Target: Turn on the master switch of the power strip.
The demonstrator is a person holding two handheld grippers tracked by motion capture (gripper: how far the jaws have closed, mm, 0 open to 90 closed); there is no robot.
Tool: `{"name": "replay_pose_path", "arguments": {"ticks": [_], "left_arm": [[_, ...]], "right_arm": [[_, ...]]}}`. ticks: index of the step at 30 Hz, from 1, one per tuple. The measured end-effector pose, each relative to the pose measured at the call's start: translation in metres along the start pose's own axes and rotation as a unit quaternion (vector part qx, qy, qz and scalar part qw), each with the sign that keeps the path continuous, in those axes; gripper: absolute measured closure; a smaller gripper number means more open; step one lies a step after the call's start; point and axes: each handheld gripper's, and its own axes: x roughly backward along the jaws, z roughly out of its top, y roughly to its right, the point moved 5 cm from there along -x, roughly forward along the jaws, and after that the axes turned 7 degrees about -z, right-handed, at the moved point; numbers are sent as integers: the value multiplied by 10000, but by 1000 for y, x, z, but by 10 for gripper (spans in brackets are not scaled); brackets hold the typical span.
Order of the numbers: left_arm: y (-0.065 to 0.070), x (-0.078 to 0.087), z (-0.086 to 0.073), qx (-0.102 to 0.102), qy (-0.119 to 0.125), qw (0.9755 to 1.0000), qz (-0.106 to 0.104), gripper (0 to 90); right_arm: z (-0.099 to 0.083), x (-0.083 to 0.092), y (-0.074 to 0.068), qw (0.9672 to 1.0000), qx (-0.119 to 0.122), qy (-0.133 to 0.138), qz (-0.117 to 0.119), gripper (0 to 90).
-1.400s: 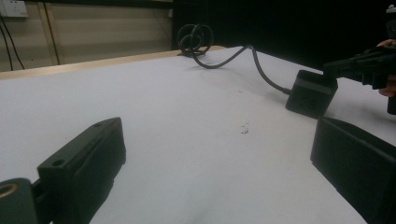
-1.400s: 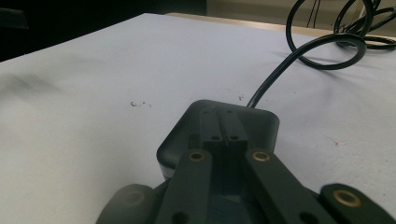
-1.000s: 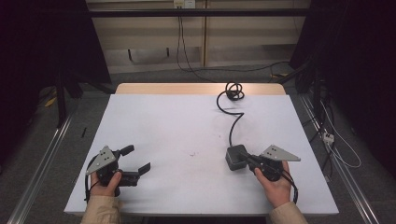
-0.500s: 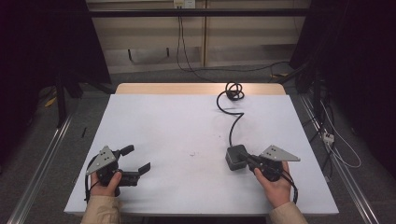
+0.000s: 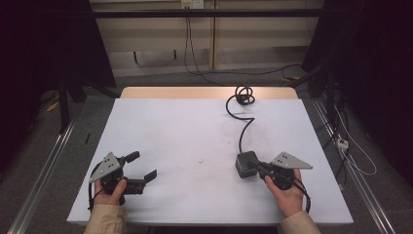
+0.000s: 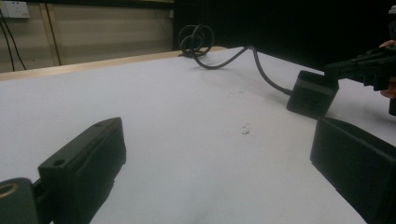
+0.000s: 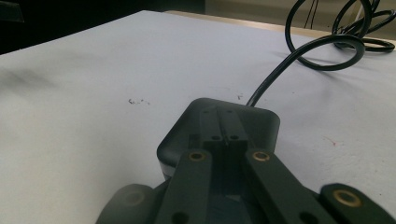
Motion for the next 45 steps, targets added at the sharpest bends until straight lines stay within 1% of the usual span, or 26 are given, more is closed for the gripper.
{"name": "replay_pose_path", "arguments": {"ticks": [14, 16, 19, 20, 22, 45], "left_arm": [[0, 0, 0, 2, 3, 10000, -7, 31], [-1, 1, 0, -5, -1, 10000, -4, 31], [-1, 1, 0, 19, 15, 10000, 12, 31], [-2, 1, 0, -1, -1, 10000, 13, 31], [-2, 2, 0, 33, 21, 10000, 21, 31], [-2, 2, 1, 39, 34, 10000, 25, 31]], "right_arm": [[0, 0, 0, 10000, -11, 7, 4, 900], [0, 0, 1, 10000, -41, 5, 12, 900], [1, 0, 0, 10000, 2, -11, 5, 900], [0, 0, 0, 10000, 44, -8, -8, 900], [0, 0, 0, 10000, 81, 1, -16, 900], [1, 0, 0, 10000, 62, 46, -51, 900]]}}
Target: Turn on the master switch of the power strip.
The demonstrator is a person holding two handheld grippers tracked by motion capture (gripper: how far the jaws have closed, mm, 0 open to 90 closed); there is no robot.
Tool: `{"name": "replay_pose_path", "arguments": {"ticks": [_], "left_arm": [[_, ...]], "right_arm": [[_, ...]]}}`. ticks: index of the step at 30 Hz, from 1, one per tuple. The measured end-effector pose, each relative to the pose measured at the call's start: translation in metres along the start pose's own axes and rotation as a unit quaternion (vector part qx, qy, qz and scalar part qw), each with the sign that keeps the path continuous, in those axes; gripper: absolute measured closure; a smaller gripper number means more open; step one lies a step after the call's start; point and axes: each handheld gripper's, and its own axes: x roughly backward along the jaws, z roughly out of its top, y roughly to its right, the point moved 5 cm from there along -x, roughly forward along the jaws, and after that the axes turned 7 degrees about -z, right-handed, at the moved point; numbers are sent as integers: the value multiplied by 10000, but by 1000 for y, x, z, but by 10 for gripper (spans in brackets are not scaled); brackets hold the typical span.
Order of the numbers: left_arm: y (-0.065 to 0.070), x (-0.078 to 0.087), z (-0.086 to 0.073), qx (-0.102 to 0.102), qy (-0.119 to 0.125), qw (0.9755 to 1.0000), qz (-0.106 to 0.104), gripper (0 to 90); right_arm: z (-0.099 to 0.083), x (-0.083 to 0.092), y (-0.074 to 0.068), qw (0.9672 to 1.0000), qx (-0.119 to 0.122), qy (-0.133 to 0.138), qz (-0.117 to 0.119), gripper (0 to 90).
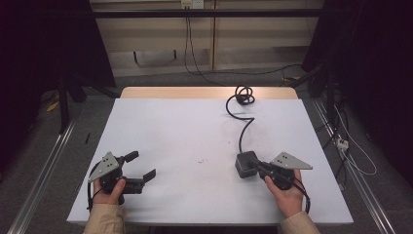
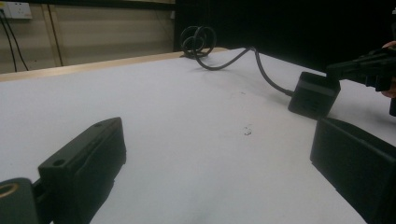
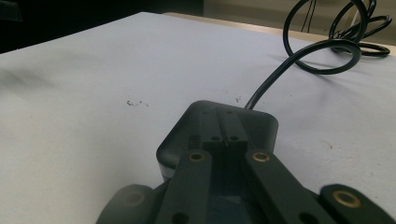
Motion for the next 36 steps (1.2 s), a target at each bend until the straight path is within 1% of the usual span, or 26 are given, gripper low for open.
{"name": "replay_pose_path", "arguments": {"ticks": [6, 7, 11, 13, 15, 16, 17, 18, 21, 29, 36], "left_arm": [[0, 0, 0, -2, -11, 10000, 3, 31], [0, 0, 0, -9, -6, 10000, 9, 31], [-1, 0, 0, -17, -6, 10000, 2, 31], [-1, 0, 0, -12, -5, 10000, 3, 31], [-1, 0, 0, -18, -9, 10000, 0, 31], [-1, 0, 0, -19, -10, 10000, -2, 31], [-1, 0, 0, -18, -6, 10000, -1, 31], [-1, 0, 0, -17, -7, 10000, -2, 31], [-1, 1, 0, -20, -8, 10000, -6, 31], [-1, 1, -1, -12, -10, 10000, 5, 31], [-1, 1, 0, 0, 5, 10000, 10, 31]], "right_arm": [[-1, 0, 0, 10000, 19, 48, -15, 900], [-1, 0, 0, 10000, 0, 59, 29, 900], [0, -1, -1, 10000, 16, 53, 51, 900], [1, -1, -2, 9999, -15, 112, 87, 900], [2, 0, -3, 9999, -30, 150, 59, 896], [3, 0, -3, 9998, -17, 173, 64, 886], [3, -1, -3, 9998, 0, 193, 31, 838], [3, -1, -2, 9998, -7, 188, 8, 820], [4, -1, -1, 9997, -114, 213, 26, 811], [6, -1, -2, 9990, -346, 280, 105, 703], [6, -1, -1, 9989, -351, 281, 92, 564]]}}
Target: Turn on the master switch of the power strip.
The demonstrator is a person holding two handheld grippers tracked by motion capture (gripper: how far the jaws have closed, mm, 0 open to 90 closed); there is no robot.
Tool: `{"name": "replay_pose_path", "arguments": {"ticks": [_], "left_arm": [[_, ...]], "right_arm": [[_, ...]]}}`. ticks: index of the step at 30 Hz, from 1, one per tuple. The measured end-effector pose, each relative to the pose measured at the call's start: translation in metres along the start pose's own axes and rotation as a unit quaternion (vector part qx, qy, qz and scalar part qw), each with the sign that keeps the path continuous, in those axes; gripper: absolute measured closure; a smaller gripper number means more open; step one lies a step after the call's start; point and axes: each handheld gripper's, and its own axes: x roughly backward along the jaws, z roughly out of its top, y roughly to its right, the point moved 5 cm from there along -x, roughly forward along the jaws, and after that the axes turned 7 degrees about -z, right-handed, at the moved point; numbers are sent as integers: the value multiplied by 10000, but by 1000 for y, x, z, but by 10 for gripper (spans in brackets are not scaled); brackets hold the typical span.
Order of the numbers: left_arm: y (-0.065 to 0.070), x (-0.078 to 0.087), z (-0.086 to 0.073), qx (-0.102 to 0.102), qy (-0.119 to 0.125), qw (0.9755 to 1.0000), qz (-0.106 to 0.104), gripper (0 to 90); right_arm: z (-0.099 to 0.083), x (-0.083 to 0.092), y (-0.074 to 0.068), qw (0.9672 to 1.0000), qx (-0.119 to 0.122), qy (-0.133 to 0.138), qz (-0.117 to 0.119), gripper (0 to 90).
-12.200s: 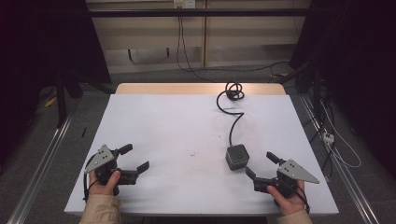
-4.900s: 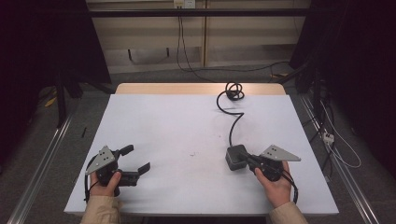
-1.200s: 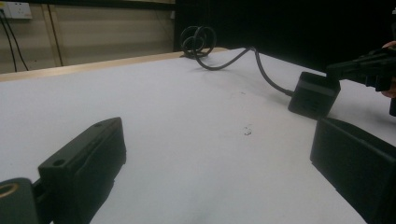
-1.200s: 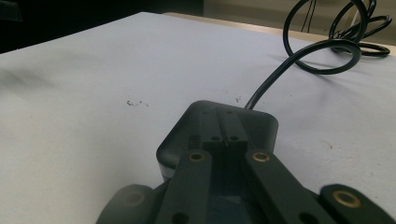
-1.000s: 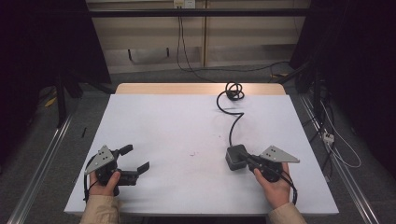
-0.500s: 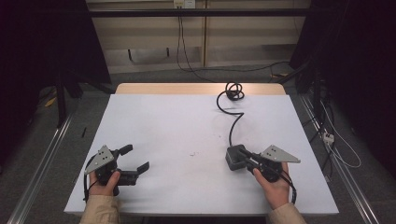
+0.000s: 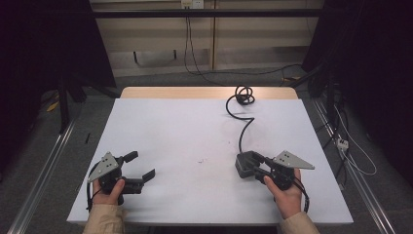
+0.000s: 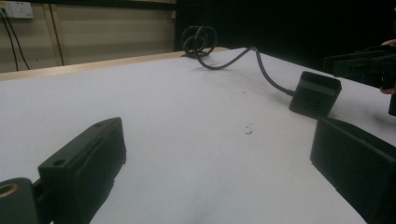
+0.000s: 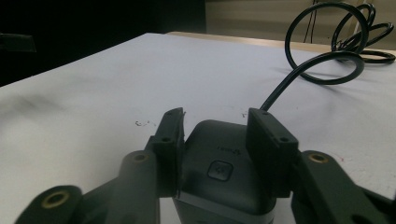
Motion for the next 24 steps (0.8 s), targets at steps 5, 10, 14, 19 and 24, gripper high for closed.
{"name": "replay_pose_path", "arguments": {"ticks": [5, 10, 14, 19, 24], "left_arm": [[0, 0, 0, -6, -9, 10000, -11, 31], [0, -1, 0, -22, -30, 10000, -23, 31], [0, -1, 0, -13, -15, 10000, -14, 31], [0, 0, -1, -10, -28, 10000, -17, 31], [0, 0, 0, 3, -16, 10000, -10, 31]], "right_arm": [[0, 1, 1, 10000, 34, -13, -33, 493], [-1, 1, 2, 10000, 30, -27, -44, 435], [-1, 0, 2, 9999, 38, -83, -53, 391], [-2, 0, 1, 9999, 50, -110, -44, 341], [-2, 1, 1, 9999, 91, -105, 28, 270]]}}
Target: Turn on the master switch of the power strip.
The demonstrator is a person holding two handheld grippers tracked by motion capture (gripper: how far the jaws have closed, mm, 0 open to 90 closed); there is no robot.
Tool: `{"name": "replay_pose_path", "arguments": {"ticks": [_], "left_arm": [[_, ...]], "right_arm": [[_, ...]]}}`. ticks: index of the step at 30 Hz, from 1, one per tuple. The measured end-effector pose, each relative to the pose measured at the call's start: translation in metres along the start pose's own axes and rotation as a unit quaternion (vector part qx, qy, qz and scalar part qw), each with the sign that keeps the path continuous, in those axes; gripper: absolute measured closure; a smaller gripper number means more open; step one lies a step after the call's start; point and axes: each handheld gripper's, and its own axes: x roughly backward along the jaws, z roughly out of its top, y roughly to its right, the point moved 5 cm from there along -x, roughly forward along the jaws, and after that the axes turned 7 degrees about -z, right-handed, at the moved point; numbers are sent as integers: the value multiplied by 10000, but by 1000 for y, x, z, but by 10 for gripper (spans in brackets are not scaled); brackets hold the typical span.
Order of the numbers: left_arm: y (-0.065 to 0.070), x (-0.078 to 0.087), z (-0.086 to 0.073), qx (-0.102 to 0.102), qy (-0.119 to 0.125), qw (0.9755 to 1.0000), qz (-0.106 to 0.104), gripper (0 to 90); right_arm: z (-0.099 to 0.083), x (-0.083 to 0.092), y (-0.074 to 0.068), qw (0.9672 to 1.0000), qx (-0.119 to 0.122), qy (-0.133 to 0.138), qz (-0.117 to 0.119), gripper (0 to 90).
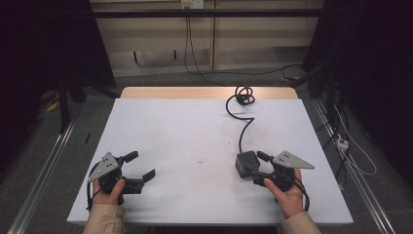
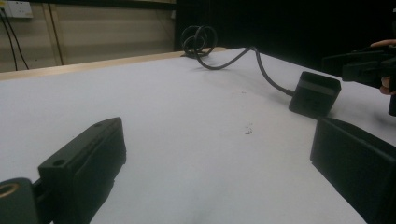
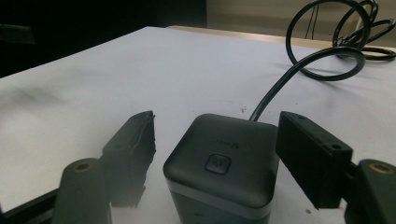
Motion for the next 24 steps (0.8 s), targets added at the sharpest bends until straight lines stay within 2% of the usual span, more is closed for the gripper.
{"name": "replay_pose_path", "arguments": {"ticks": [9, 24], "left_arm": [[0, -1, 0, -16, -7, 10000, -11, 31], [0, -2, 0, -21, -14, 10000, -27, 31]], "right_arm": [[-1, 6, 3, 10000, 28, -15, -30, 189], [-3, 17, 9, 10000, 71, 54, -5, 139]]}}
